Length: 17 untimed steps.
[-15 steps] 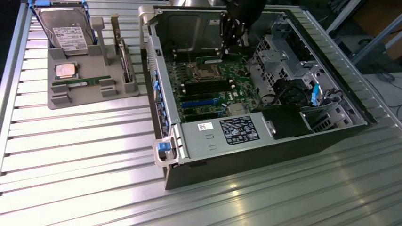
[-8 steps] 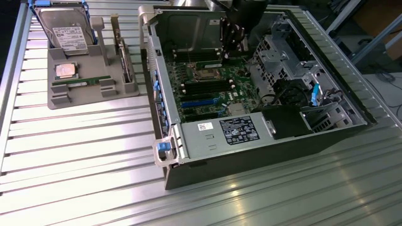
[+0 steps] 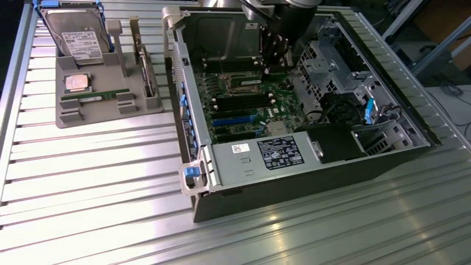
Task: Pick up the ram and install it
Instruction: 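Insert the ram into the slot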
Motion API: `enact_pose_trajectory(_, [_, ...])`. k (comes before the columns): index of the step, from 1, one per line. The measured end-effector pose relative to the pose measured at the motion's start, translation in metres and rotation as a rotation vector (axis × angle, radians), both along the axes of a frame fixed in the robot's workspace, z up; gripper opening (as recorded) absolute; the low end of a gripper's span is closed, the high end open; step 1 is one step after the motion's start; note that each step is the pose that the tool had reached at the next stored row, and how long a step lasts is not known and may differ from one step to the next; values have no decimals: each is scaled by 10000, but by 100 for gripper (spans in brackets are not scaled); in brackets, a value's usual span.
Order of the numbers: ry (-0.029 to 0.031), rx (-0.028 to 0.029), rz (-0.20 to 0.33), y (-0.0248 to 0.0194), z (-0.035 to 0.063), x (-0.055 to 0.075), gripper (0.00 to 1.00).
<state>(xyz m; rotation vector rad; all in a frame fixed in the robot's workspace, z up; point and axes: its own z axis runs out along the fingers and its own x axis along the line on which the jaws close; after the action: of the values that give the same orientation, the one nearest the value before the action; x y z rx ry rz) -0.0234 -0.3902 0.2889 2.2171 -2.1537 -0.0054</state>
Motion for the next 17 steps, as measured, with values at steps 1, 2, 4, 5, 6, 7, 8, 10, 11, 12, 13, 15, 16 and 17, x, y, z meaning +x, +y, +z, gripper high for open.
enact_pose_trajectory(1, [0, 1, -1, -5, -2, 0, 12])
enact_pose_trajectory(2, [0, 0, 0, -13, -3, 0, 12])
enact_pose_trajectory(4, [0, 0, 0, -31, -8, 0, 12])
enact_pose_trajectory(5, [0, 1, 0, -40, -10, 0, 12])
enact_pose_trajectory(6, [-1, 2, 0, -45, -13, 0, 12])
enact_pose_trajectory(7, [-1, 1, 0, -51, -16, 0, 12])
enact_pose_trajectory(8, [0, 1, 1, -57, -21, 0, 12])
enact_pose_trajectory(10, [-1, 2, -1, -65, -33, 0, 12])
enact_pose_trajectory(11, [0, 1, 0, -66, -47, 0, 12])
enact_pose_trajectory(12, [1, 0, 0, -67, -68, -9, 12])
enact_pose_trajectory(13, [0, 1, 0, -70, -87, -39, 12])
enact_pose_trajectory(15, [0, -6, -1, -91, -114, -73, 12])
enact_pose_trajectory(16, [0, -5, -1, -119, -132, -81, 12])
enact_pose_trajectory(17, [0, -6, -8, -136, -182, -88, 12])
